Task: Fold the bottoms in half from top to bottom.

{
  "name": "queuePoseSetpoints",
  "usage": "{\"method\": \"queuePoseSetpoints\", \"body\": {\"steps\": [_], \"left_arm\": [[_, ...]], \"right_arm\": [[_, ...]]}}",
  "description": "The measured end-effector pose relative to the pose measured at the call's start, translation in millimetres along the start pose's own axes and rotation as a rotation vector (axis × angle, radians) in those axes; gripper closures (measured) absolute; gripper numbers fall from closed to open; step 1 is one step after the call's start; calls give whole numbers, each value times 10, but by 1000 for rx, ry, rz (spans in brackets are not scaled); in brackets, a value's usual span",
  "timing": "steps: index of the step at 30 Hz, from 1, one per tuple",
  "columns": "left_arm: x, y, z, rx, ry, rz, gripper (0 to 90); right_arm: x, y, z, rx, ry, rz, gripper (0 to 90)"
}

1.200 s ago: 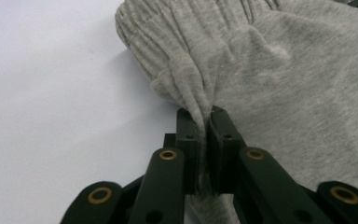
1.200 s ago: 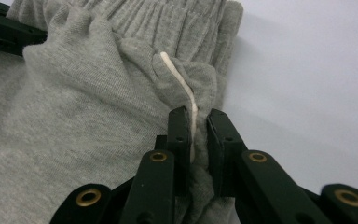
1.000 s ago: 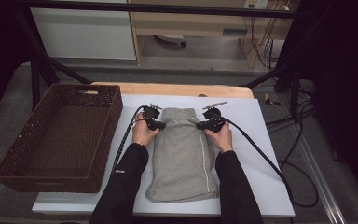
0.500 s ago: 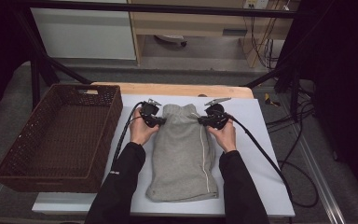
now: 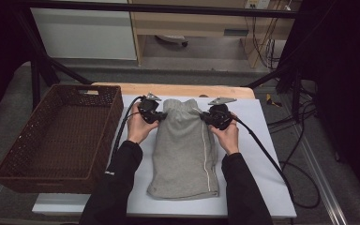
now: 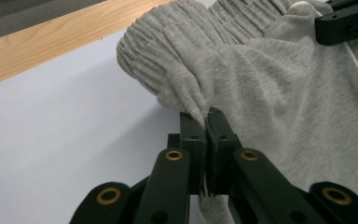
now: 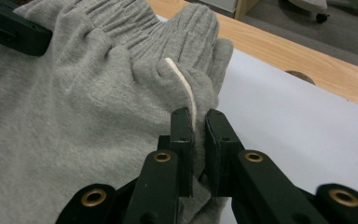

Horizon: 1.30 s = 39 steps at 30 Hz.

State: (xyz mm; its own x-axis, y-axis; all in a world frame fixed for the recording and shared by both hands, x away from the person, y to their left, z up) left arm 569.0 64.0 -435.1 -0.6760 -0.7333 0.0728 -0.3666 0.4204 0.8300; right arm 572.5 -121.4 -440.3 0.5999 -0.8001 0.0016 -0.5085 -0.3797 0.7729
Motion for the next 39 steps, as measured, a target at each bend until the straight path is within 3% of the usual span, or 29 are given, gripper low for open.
{"method": "queuePoseSetpoints", "body": {"steps": [10,28,39], "left_arm": [[151,199,85,21,-60,4,875],[395,349,374,-13,-96,39,873],[537,401,548,-47,-99,70,871]], "right_arm": [[-137,214,47,27,69,8,830],[-422,425,304,36,146,2,830],[-537,530,447,34,162,-22,829]]}}
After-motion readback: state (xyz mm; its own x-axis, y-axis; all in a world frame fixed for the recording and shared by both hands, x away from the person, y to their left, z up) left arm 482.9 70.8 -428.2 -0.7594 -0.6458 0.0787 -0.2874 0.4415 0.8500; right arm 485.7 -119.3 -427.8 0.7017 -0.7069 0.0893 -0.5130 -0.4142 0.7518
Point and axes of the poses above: each handheld gripper's, and its own axes: y roughly backward along the jaws, z roughly out of its underside, x roughly to its right, the point moved 9 cm from there along -y, roughly forward along the jaws, and after that the axes turned 15 degrees about -x, right-handed, at the moved point
